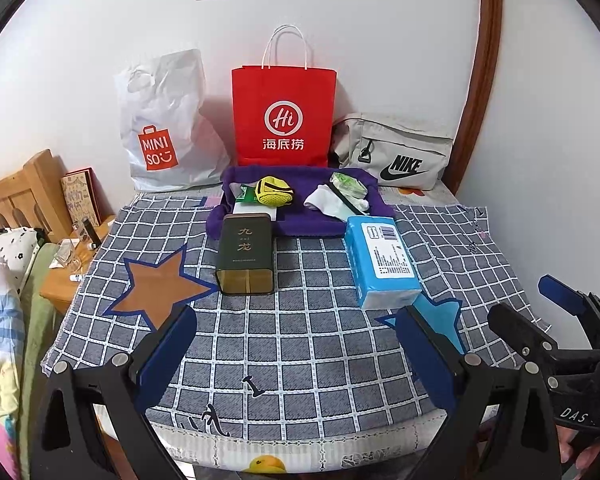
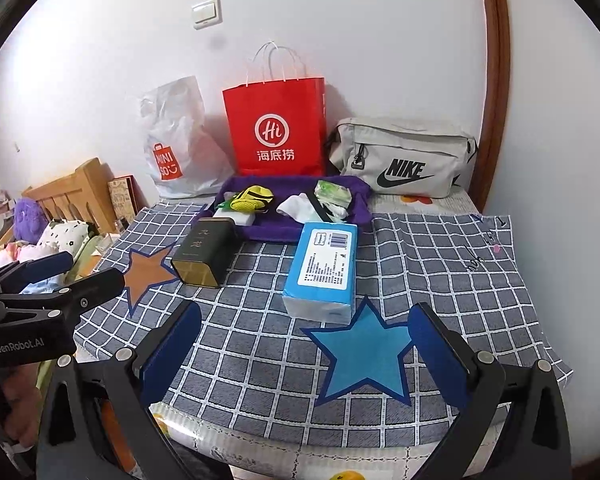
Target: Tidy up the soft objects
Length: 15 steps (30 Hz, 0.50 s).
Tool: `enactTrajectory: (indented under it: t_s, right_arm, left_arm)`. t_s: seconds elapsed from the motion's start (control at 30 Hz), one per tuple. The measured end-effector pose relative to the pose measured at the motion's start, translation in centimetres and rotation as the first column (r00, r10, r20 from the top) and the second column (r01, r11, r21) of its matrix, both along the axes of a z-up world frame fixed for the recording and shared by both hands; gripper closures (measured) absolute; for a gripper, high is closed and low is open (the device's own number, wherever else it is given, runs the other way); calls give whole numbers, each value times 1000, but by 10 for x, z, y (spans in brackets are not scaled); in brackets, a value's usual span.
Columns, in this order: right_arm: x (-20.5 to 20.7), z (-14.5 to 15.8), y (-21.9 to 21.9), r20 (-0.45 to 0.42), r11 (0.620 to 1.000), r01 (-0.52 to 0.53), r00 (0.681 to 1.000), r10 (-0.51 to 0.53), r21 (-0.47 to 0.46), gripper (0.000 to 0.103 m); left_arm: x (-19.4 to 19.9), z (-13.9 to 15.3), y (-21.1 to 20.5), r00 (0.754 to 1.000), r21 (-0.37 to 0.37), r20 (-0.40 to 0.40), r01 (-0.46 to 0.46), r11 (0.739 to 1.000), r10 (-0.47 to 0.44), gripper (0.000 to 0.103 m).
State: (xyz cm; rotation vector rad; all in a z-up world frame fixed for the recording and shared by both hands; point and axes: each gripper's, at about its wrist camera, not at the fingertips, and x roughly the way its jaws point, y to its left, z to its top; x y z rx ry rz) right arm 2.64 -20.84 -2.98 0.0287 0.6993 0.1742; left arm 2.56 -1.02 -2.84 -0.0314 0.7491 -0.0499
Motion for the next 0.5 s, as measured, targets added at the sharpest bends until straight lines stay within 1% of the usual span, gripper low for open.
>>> enactTrajectory:
  t_s: [0.5]
  right_arm:
    - [-2,2,-2,7,1000,5,1000,-5,9,1]
  left_arm:
    - [-2,2,0,1000,-3,2,-1,1000,1,2]
